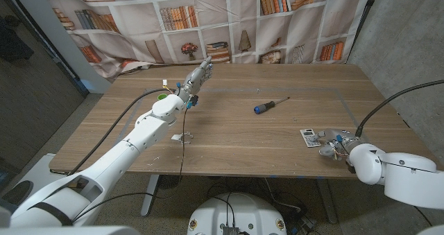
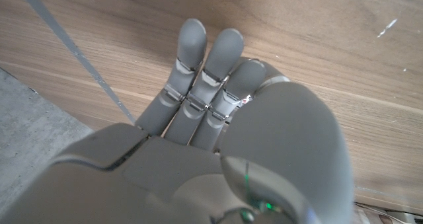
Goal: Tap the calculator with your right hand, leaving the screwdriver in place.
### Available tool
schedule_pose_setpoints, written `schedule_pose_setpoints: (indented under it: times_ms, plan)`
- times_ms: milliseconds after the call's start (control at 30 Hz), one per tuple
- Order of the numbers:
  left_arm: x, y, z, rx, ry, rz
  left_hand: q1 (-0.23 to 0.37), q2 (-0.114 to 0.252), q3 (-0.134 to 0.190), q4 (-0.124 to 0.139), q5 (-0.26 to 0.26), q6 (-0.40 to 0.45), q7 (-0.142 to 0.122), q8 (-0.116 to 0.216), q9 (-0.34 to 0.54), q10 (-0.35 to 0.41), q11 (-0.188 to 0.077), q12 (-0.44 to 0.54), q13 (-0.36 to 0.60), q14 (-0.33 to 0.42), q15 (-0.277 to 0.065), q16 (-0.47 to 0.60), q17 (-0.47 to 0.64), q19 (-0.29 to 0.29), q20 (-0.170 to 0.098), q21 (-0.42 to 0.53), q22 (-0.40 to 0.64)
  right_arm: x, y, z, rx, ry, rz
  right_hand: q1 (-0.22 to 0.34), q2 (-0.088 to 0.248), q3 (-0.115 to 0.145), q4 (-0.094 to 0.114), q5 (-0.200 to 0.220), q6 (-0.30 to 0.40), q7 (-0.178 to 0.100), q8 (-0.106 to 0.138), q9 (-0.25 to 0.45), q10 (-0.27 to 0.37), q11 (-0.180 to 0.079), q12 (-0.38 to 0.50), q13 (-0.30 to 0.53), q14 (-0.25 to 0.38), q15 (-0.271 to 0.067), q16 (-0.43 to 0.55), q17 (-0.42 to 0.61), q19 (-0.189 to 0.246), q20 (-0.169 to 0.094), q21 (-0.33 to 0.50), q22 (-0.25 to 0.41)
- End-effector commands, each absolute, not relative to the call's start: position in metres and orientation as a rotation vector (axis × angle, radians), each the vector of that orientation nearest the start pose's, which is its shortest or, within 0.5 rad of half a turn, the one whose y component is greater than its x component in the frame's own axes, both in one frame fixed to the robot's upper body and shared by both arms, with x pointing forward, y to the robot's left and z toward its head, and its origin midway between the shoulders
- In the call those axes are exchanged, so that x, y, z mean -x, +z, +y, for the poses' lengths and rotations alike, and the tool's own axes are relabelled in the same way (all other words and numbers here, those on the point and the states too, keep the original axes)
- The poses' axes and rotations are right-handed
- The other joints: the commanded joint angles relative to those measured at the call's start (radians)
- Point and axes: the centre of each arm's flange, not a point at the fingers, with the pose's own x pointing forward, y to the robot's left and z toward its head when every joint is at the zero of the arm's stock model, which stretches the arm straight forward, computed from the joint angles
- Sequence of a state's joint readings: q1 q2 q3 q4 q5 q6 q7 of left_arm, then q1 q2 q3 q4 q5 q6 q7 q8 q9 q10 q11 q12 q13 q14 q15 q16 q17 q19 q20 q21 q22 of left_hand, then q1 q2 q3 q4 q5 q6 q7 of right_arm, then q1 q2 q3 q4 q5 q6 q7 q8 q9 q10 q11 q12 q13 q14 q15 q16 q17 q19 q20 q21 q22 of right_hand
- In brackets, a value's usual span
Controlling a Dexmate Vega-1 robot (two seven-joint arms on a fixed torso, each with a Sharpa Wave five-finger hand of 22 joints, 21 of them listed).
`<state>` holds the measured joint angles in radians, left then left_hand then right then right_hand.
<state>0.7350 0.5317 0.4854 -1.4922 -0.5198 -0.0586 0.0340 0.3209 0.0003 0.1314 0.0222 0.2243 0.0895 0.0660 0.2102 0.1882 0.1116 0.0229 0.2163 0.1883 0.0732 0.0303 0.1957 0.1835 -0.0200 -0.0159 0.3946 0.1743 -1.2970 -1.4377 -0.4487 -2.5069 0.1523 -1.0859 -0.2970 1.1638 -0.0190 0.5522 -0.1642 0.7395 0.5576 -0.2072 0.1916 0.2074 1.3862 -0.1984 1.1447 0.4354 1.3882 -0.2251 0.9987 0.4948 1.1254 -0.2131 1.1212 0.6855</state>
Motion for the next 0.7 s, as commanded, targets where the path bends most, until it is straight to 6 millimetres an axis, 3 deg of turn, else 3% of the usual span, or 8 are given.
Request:
schedule_pose_setpoints:
  times_ms: [33,700]
  plan:
    - [-0.642,0.032,0.207,-0.163,-0.313,-0.571,-0.001,0.004,-0.004,-0.001,-0.003,0.006,-0.001,-0.001,0.003,0.010,0.003,-0.003,0.003,0.004,0.002,-0.002,0.004,0.004,0.006,0.000,0.004,-0.442,-0.117,-0.311,1.495,-0.096,0.133,-0.006,-0.001,0.011,0.002,0.000,0.007,-0.001,0.001,0.004,-0.006,0.002,0.005,-0.001,0.003,-0.003,0.006,-0.002,-0.001,0.000,0.007,0.004]
    - [-0.644,0.029,0.209,-0.157,-0.315,-0.568,0.000,0.005,-0.006,0.000,-0.004,0.008,-0.001,-0.002,0.003,0.011,0.004,-0.004,0.003,0.004,0.001,-0.002,0.004,0.006,0.006,-0.005,0.004,-0.447,-0.116,-0.295,1.636,-0.045,0.183,-0.009,-0.003,0.032,0.000,0.006,0.061,0.000,0.008,0.004,-0.004,0.002,0.018,-0.006,0.005,-0.003,0.023,-0.008,-0.001,0.000,0.010,0.020]
